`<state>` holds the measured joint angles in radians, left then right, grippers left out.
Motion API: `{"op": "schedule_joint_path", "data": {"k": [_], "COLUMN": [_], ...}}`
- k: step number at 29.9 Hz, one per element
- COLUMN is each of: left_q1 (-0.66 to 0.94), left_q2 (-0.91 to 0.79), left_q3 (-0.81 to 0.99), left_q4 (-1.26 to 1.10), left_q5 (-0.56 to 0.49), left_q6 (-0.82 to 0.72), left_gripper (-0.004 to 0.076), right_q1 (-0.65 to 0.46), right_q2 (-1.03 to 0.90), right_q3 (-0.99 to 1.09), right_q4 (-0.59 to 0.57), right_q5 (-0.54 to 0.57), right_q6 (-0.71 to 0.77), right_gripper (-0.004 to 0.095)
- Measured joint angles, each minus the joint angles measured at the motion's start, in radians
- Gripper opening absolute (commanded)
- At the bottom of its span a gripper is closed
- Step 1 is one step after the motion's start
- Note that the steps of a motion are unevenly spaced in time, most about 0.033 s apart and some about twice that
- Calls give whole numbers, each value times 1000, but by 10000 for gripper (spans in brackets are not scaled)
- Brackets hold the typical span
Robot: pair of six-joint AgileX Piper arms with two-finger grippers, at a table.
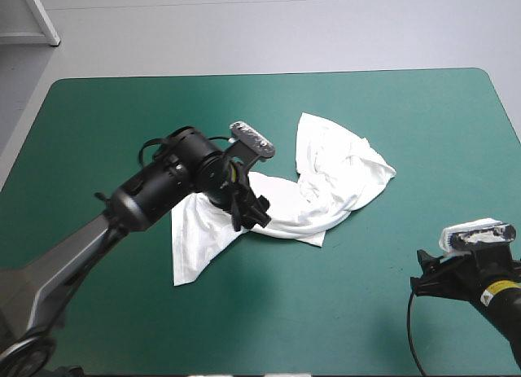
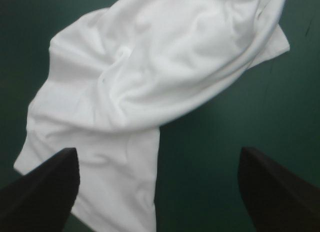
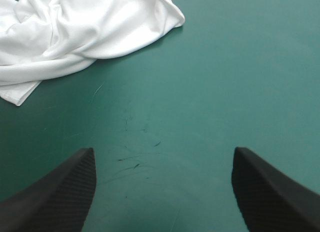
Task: Fold the cloth
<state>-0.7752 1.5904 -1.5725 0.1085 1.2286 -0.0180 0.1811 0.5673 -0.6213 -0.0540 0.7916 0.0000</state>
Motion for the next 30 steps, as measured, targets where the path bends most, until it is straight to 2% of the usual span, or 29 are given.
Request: {"op": "schedule_joint_path", "data": {"k": [7, 12, 15, 21, 27, 30], "left_q1": [0, 0, 0, 0, 26, 62], "left_q2": [-362, -502, -514, -481, -386, -316], "left_q3": [354, 572, 676, 837, 870, 870], "left_q4": [54, 76, 83, 106, 173, 173], "left_q5": [11, 13, -18, -238, -428, -468], "left_q6": [-265, -406, -448, -508, -596, -601], "left_gripper": [617, 617, 617, 617, 617, 616], "right_q1": [0, 0, 0, 0, 0, 0], "right_q2": [79, 112, 147, 227, 278, 293], "right_q3": [-65, -66, -78, -133, -180, -201], "right_q4": [15, 16, 17, 38, 41, 41], "right_q5": [24, 23, 22, 22, 31, 36], "right_q6": [0, 0, 0, -17, -24, -26], "right_gripper": [688, 681, 681, 671, 671, 669]}}
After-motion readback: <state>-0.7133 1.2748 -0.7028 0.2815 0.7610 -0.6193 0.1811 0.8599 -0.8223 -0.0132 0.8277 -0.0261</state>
